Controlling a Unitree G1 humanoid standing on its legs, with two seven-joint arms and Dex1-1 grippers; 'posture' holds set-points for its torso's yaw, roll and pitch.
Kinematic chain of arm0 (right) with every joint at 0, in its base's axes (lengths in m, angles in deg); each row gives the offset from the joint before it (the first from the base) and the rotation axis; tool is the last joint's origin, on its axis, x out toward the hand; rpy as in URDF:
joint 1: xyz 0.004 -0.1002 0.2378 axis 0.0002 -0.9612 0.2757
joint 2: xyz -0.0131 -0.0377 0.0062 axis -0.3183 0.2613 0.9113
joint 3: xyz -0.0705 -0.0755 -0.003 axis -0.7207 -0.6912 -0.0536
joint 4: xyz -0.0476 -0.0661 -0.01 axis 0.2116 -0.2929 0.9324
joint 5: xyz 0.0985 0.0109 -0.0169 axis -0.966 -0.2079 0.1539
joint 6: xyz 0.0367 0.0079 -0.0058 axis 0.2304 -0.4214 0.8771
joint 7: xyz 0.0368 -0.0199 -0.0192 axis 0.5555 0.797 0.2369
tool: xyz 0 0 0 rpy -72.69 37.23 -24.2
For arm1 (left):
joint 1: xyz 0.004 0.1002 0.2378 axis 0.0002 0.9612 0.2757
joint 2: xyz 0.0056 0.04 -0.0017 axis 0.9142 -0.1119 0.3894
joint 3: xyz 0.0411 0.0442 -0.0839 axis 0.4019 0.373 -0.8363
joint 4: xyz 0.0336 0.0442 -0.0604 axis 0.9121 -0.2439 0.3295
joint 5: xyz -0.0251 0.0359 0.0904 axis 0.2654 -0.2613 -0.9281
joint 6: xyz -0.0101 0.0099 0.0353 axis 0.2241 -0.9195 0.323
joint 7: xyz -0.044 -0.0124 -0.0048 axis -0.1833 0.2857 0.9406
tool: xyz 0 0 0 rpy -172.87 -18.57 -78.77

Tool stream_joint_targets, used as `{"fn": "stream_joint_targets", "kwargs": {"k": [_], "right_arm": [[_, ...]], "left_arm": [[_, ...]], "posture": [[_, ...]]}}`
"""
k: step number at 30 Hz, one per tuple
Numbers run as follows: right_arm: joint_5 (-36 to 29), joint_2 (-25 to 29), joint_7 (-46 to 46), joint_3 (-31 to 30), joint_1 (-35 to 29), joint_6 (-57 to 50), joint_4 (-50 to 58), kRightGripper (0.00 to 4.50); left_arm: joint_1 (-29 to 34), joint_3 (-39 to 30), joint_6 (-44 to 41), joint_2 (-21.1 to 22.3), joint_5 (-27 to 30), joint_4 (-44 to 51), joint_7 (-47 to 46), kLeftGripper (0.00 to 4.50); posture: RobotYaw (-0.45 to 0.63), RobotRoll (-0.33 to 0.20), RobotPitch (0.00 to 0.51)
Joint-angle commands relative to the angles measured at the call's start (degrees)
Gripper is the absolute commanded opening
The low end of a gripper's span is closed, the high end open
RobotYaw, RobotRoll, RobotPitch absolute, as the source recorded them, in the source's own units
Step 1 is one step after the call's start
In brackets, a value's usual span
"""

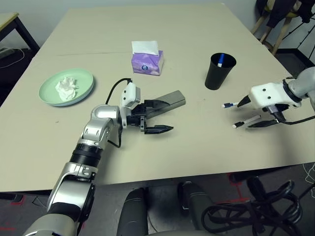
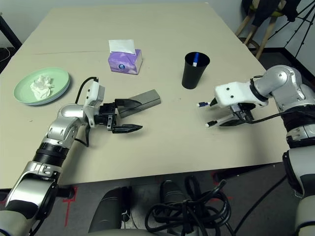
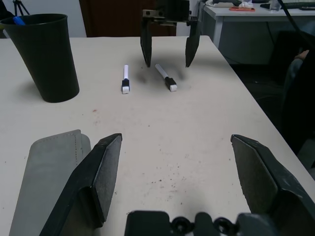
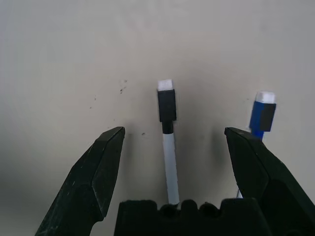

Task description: Organize and tidy the items on the table.

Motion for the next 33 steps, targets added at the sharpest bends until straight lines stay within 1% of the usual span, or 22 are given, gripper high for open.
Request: {"fn": "stream_joint_targets", "kwargs": {"k": [1, 6, 13, 19, 24, 27, 28, 30, 33], "right_arm": [[2.4, -0.8, 0.4, -2.3, 1.4, 3.4, -1.9, 4.5], [3.8, -2.3, -0.6, -3.0, 2.0, 6.1, -2.7, 4.5], [8.8, -2.8, -4.8, -4.6, 3.1, 12.3, -5.5, 4.5], [10.6, -3.4, -5.8, -5.3, 4.2, 13.7, -7.5, 4.5], [11.6, -4.1, -7.4, -5.7, 3.2, 14.6, -8.5, 4.5], [11.8, -4.3, -7.5, -5.9, 2.7, 14.9, -8.7, 3.9], [11.7, -4.4, -7.3, -5.8, 2.6, 14.8, -8.7, 3.41], [11.5, -4.5, -6.7, -5.8, 2.4, 14.7, -8.7, 2.79], [11.3, -4.6, -6.2, -5.9, 2.1, 14.7, -8.7, 1.51]], "left_arm": [[1.1, -0.2, -0.5, 0.0, 0.5, 1.3, -0.5, 4.48], [1.5, -0.5, -1.3, 0.3, 0.9, 2.6, -1.3, 4.48], [1.2, -0.5, -2.1, 0.6, 0.8, 3.3, -1.9, 4.48], [1.0, -0.5, -2.0, 0.4, 1.0, 3.5, -2.1, 4.48], [1.0, -0.9, -1.7, -0.3, 1.6, 3.5, -2.6, 4.48], [1.1, -1.1, -1.7, -0.5, 1.9, 3.7, -2.9, 4.5], [1.2, -1.1, -1.7, -0.5, 1.9, 3.7, -3.0, 4.5], [1.3, -1.2, -1.6, -0.5, 1.9, 3.7, -3.0, 4.5], [1.3, -1.3, -1.4, -0.6, 1.8, 3.5, -3.1, 4.5]], "posture": [[0.01, 0.0, 0.193], [0.02, 0.0, 0.196], [0.03, 0.0, 0.192], [0.03, 0.0, 0.185], [0.04, 0.0, 0.179], [0.04, 0.0, 0.173], [0.04, 0.0, 0.172], [0.04, 0.0, 0.171], [0.04, 0.0, 0.172]]}}
